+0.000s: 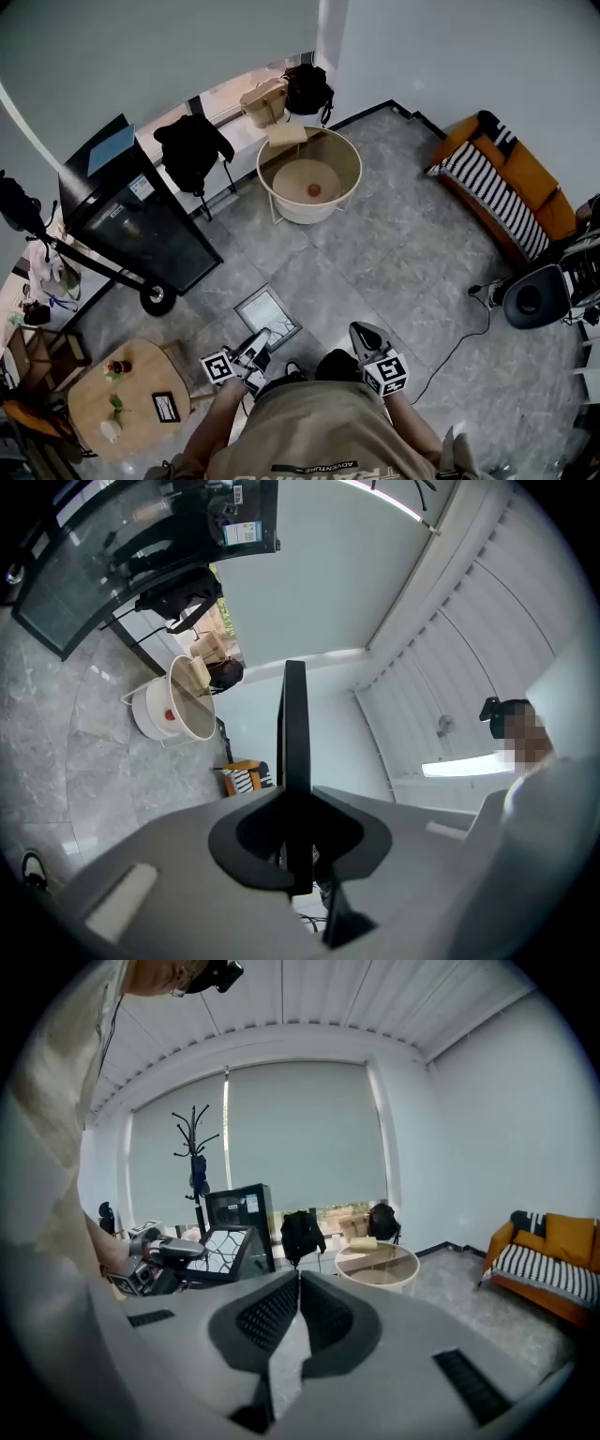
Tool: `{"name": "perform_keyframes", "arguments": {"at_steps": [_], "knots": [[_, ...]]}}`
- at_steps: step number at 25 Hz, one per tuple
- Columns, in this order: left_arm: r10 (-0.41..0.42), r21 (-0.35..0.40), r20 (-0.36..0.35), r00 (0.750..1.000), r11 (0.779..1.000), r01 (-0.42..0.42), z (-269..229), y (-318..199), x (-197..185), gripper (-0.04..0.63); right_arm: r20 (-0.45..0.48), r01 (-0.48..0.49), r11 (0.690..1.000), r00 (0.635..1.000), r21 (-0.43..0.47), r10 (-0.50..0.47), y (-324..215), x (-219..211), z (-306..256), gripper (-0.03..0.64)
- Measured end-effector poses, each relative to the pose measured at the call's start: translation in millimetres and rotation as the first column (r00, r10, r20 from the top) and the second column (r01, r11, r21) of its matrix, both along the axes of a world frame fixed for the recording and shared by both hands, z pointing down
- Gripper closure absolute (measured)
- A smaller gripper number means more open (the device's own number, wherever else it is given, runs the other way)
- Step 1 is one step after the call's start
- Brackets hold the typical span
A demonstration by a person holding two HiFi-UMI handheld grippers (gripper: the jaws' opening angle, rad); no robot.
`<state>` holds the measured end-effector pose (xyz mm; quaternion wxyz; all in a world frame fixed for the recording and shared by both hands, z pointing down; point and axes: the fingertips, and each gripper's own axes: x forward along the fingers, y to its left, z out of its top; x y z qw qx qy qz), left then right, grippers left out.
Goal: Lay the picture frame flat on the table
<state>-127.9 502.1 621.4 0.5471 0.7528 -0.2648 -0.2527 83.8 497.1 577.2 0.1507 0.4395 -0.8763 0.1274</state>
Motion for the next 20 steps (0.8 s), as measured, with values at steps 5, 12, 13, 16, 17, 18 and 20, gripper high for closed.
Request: {"name": "perform_keyframes", "arguments": {"at_steps": [5, 12, 13, 16, 17, 18, 20], "knots": [[-0.005, -0.023, -0.003, 1.000, 1.000, 0.005, 6.2, -11.1, -16.5, 0.548, -0.008, 0.013, 1.000, 1.000, -0.011, -0.013, -15.0, -10.7, 6.8, 0.609], [-0.055, -0.015, -0.035, 0.998, 0.998, 0.054, -3.6, -62.3, -1.8, 0.548, -0.059, 0.094, 0.992, 0.994, 0.080, -0.090, -81.9, -1.2, -0.4, 0.609], [-0.064, -0.019, -0.035, 0.997, 0.998, 0.064, -5.0, -71.7, 2.3, 0.548, -0.080, 0.113, 0.989, 0.991, 0.096, -0.105, -94.0, 1.5, -1.1, 0.609], [-0.091, -0.038, -0.029, 0.995, 0.995, 0.090, -10.4, -96.3, 14.1, 0.548, -0.100, 0.153, 0.981, 0.985, 0.121, -0.141, -127.9, 9.7, -5.5, 0.609], [-0.094, -0.038, -0.022, 0.995, 0.995, 0.094, -13.5, -105.7, 20.0, 0.546, -0.095, 0.158, 0.979, 0.985, 0.126, -0.147, -139.8, 14.6, -7.6, 0.609], [-0.097, -0.034, -0.011, 0.995, 0.995, 0.096, -16.6, -116.4, 26.1, 0.548, -0.083, 0.156, 0.979, 0.986, 0.130, -0.146, -152.2, 20.4, -9.7, 0.609], [-0.107, -0.035, 0.013, 0.994, 0.994, 0.108, -19.9, -137.8, 35.8, 0.548, -0.037, 0.139, 0.982, 0.990, 0.130, -0.136, -174.5, 30.6, -12.5, 0.609]]}}
